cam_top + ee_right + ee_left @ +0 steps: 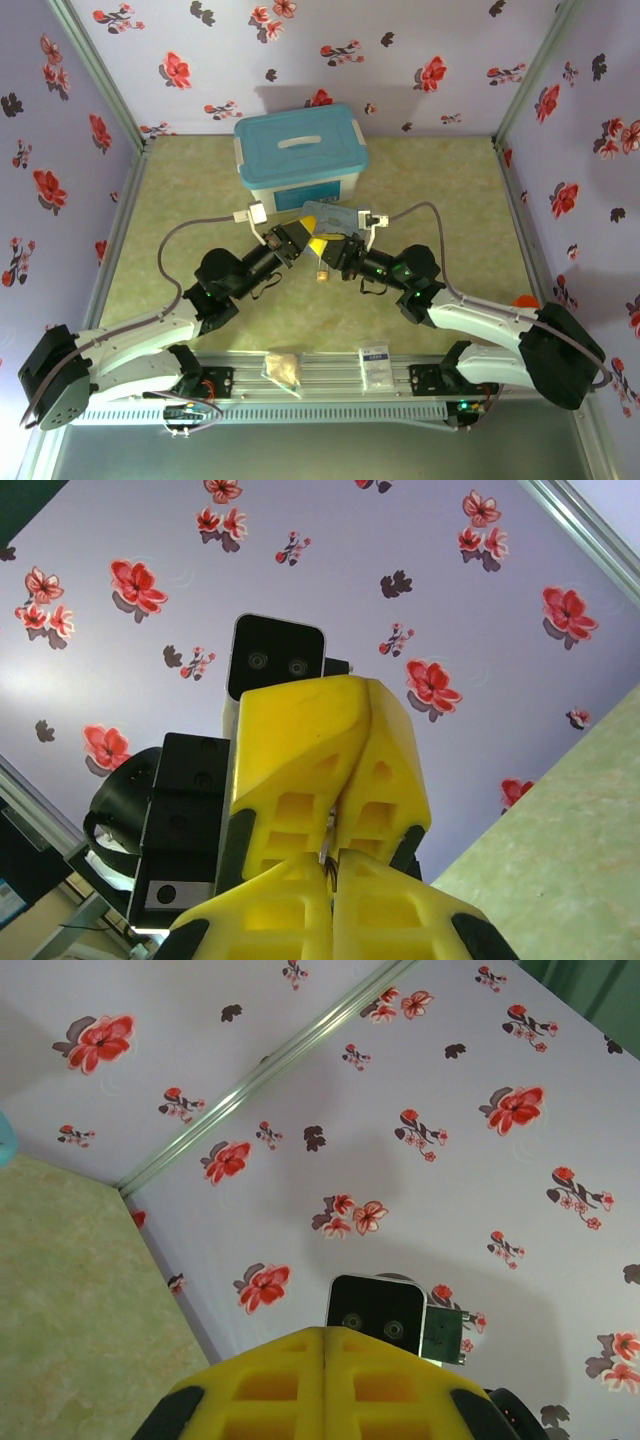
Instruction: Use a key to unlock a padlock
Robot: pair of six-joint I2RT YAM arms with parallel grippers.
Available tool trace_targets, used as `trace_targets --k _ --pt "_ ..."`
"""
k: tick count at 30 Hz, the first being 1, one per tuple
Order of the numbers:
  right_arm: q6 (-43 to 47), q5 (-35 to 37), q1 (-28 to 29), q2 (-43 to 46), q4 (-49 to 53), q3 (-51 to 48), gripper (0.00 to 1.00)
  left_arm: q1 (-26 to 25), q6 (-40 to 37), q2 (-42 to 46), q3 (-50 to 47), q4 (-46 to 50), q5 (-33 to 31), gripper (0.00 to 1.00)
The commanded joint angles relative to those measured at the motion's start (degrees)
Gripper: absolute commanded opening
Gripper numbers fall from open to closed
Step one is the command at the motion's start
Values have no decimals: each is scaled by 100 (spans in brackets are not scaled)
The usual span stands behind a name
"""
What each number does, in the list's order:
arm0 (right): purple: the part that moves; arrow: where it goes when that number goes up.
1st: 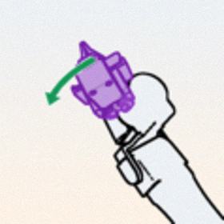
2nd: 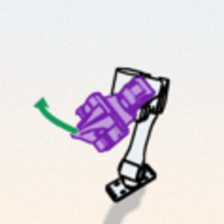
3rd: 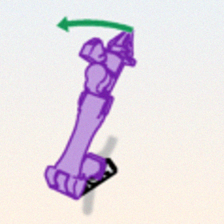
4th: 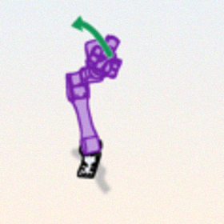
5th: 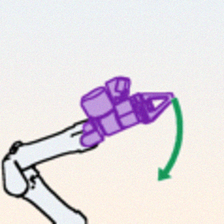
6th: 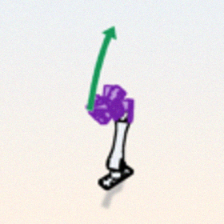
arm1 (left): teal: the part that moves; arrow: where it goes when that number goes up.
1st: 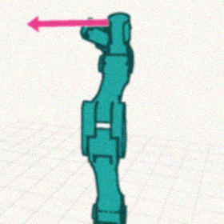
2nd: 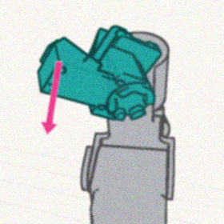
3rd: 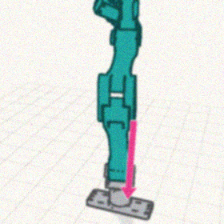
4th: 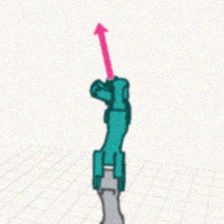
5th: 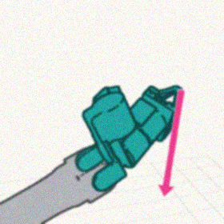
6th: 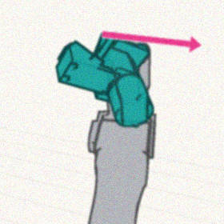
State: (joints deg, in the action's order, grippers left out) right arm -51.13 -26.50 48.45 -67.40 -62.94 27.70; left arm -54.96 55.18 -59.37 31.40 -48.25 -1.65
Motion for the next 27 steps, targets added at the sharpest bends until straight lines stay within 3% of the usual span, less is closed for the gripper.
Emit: trace_targets --k 1,3,5,6,8,12,19,27 --pt "108 182 42 145 -59 12 0 -27 -27 114 213 884 -117 0" --pt "199 241 42 238 303 32 0 -24 -302 282 555 2005 -300 21" --pt "356 245 42 347 723 68 0 -19 -577 388 649 2338 -344 47" --pt "420 246 35 401 879 66 0 -24 -612 457 614 2325 -410 55" --pt "485 244 39 471 1062 60 0 -15 -638 529 527 2162 -436 58" --pt "499 170 41 570 1241 68 0 3 -816 584 684 2604 -395 55" --pt "385 43 42 625 1208 30 0 33 -1352 636 1008 3222 -91 39" --pt "385 38 41 641 1319 57 0 47 -1310 699 930 3111 -91 2"
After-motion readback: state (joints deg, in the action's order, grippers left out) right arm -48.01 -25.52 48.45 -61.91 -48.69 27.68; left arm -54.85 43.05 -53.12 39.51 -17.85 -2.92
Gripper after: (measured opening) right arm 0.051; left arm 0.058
